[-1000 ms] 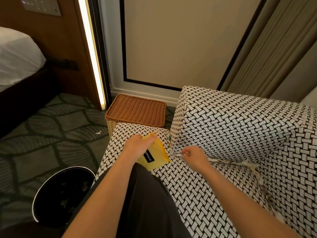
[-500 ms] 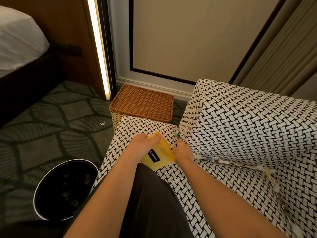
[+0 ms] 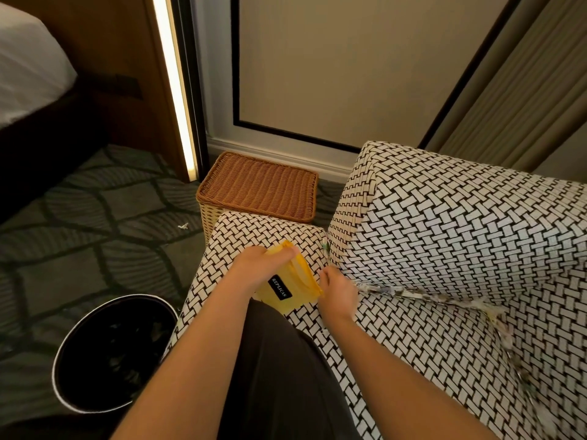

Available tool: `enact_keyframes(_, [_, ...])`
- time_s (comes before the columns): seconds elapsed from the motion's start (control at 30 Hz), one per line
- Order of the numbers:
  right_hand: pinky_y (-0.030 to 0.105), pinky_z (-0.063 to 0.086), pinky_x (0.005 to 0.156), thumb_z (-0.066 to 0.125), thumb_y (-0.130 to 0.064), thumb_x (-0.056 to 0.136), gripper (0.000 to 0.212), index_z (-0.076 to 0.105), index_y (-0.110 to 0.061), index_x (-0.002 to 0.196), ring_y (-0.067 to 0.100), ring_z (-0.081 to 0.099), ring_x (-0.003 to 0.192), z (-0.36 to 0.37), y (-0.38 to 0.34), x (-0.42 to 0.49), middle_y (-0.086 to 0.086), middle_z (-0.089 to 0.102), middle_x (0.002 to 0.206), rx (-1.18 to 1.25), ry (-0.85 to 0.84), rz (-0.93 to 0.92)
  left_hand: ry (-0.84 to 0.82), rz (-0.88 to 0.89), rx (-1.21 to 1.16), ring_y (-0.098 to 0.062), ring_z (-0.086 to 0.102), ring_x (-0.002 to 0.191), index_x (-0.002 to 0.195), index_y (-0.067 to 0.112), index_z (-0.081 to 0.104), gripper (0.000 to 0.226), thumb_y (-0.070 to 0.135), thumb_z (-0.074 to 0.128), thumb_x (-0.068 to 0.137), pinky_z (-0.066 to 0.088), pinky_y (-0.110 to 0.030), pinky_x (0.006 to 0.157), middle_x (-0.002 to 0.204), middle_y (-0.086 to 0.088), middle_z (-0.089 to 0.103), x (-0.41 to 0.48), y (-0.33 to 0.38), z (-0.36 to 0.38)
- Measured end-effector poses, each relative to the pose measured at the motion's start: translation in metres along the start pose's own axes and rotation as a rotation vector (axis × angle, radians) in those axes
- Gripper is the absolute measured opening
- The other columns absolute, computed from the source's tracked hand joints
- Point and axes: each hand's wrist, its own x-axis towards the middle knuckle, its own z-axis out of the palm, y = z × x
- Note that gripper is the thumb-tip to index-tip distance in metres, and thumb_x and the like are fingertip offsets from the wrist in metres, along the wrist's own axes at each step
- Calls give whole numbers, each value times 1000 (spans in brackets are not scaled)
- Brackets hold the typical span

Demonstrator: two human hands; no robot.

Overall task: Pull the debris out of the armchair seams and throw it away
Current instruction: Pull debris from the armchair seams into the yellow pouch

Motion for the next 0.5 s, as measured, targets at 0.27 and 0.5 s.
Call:
enact_keyframes(0.27, [26,51,72,44,-29,97,30,48,-13,123,18,64,92,-8,6,-6,5,66,102,7,-24,-54,21,28,102,-30,38,132,142,6,36,98,75,48,73,34,-41,104,146,-13,38,-4,3,3])
enact_keyframes(0.5, [28,52,68,40,-39,97,34,52,-16,119,18,64,91,-14,7,-13,3,66,102,-88,-107,55,12,59,169,-30,39,132,139,7,41,90,72,47,77,32,-41,105,144,-13,41,-7,5,4])
